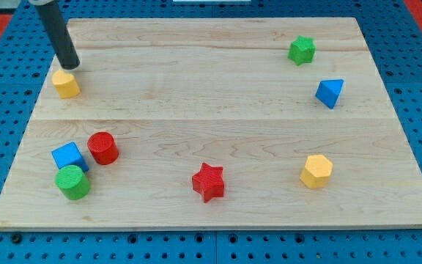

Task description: Place the yellow heart into blue cube on top right of the blue cube

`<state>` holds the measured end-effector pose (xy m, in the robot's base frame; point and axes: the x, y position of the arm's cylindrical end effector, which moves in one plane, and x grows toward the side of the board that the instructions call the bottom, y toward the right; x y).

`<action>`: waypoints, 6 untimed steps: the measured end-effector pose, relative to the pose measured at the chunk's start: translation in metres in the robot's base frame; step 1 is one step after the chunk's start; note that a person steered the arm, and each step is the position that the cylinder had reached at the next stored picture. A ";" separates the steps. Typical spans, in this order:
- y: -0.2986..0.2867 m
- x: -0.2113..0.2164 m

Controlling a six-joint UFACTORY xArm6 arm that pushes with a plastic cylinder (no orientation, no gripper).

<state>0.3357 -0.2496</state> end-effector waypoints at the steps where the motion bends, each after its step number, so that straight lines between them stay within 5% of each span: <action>1: -0.022 0.033; 3: 0.015 0.074; 4: 0.021 0.047; 6: 0.051 0.125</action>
